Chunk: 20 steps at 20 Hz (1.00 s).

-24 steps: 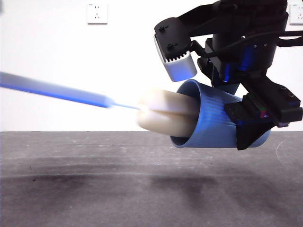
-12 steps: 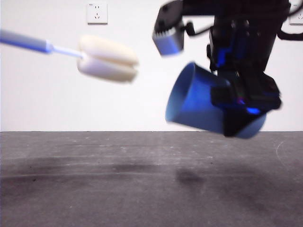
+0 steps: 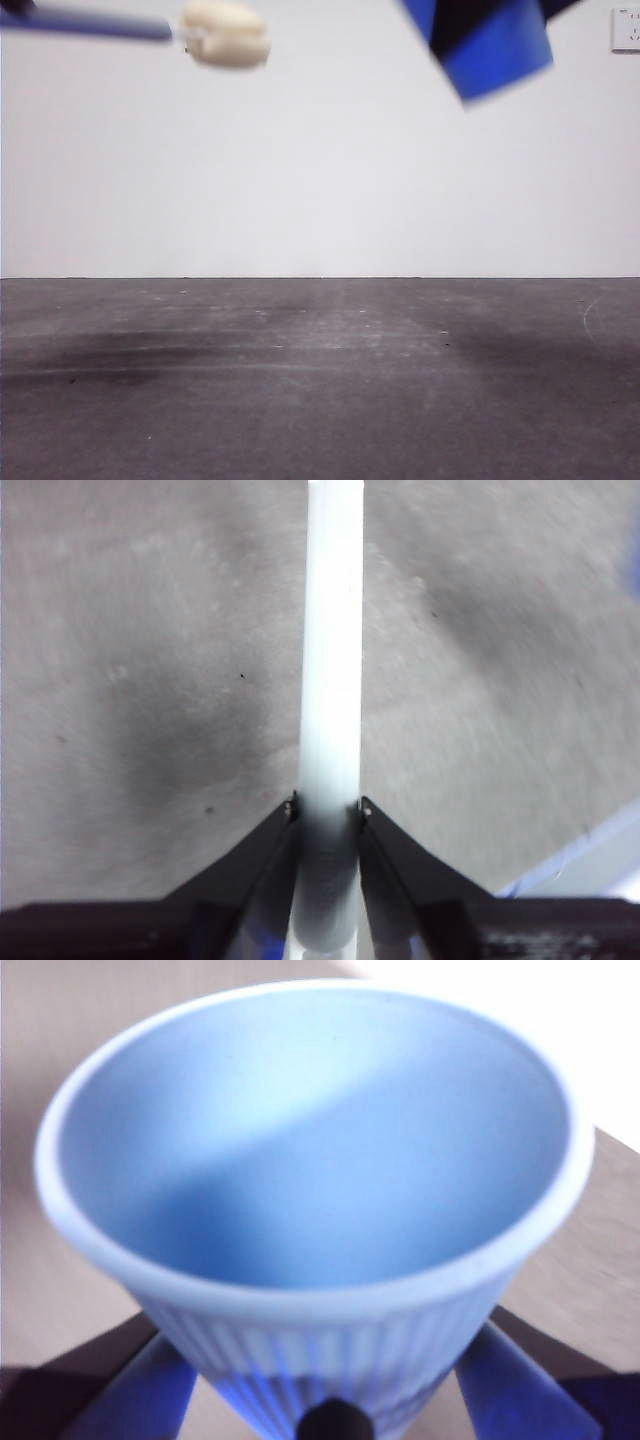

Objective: Pick up the cup brush,pick up the cup,insert the brush into the cup,clean the cup,put the cup brush back,put the cup back to the fixed position on the table

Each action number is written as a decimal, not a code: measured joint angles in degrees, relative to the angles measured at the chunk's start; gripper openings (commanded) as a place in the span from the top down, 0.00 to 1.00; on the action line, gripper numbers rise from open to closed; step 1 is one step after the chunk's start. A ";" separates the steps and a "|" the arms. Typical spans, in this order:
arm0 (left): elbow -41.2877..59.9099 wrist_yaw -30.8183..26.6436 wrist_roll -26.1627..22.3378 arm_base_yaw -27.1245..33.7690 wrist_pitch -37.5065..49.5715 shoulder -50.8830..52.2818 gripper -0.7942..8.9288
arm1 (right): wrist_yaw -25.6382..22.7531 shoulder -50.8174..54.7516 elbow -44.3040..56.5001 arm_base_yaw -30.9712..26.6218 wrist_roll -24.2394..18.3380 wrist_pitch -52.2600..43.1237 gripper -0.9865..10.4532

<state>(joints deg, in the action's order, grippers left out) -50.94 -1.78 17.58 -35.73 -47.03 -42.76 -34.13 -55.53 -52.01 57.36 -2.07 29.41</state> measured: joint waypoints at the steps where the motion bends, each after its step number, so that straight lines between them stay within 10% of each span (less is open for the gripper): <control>1: 2.51 -0.09 2.45 0.00 3.65 -1.29 0.93 | 0.74 3.13 0.00 0.00 2.25 -1.70 0.93; 11: 11.89 -4.98 18.03 0.04 27.30 -23.93 0.93 | 2.67 12.63 -0.04 0.00 7.06 -2.69 0.93; 20: 11.96 -10.10 20.98 0.07 33.31 -31.80 0.93 | 2.67 12.41 -0.04 0.00 7.50 -1.46 0.93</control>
<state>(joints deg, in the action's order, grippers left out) -38.98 -11.88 38.57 -35.66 -13.72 -74.56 -31.46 -43.11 -52.05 57.36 5.43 27.94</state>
